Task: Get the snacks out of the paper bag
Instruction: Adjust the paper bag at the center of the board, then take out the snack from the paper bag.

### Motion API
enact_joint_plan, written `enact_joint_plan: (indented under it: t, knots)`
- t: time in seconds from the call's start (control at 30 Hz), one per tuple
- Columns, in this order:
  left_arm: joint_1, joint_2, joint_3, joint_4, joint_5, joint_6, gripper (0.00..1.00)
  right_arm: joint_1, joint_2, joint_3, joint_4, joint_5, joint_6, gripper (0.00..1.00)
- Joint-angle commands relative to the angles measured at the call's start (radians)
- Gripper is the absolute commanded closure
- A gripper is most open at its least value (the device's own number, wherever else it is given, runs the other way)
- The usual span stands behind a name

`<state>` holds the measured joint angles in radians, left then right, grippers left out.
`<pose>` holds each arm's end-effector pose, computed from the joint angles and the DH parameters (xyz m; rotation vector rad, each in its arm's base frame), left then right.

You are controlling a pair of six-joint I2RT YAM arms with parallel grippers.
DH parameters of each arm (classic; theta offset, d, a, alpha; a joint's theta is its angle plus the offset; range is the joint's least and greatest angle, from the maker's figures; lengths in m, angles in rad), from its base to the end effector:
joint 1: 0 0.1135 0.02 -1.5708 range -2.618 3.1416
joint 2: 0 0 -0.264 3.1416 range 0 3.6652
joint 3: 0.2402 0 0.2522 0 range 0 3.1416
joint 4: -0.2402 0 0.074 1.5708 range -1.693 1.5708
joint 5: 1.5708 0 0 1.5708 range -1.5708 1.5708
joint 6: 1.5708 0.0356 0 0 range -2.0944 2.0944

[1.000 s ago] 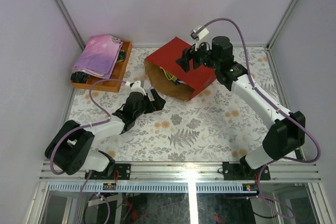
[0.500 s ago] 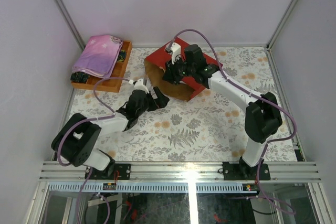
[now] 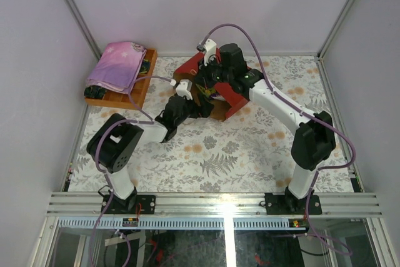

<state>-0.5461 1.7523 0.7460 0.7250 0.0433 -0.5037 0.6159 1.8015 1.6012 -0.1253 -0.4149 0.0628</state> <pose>0.3023 -0.1855 0.1679 0.0721 1.9219 -0.7607 0.3454 0.2621 0.3465 -0.8106 1.7839 0.8475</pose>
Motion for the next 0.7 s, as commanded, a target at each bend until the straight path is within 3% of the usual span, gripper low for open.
enact_joint_plan:
  t: [0.0,0.2,0.4,0.5,0.6,0.63,0.67]
  knots:
    - [-0.022,0.055,0.049,0.173,-0.049,0.148,0.12,0.012,-0.046,0.082,0.012,0.002,0.024,1.00]
    - [-0.025,0.146,0.132,0.226,-0.033,0.207,0.20,0.012,-0.055,0.081,0.008,-0.008,0.026,1.00]
    - [-0.025,0.213,0.185,0.299,0.045,0.257,0.41,0.012,-0.071,0.067,-0.002,-0.012,0.018,1.00]
    - [-0.025,0.224,0.209,0.297,0.104,0.284,0.56,0.012,-0.083,0.058,-0.005,-0.007,0.013,1.00]
    - [-0.024,0.195,0.211,0.253,0.140,0.301,0.82,0.012,-0.099,0.052,-0.005,0.005,0.006,1.00]
    - [-0.025,0.180,0.206,0.240,0.143,0.303,0.96,0.012,-0.105,0.052,-0.006,0.012,0.002,1.00]
    - [-0.025,0.163,0.199,0.221,0.137,0.302,1.00,0.012,-0.112,0.052,0.002,0.024,0.004,1.00]
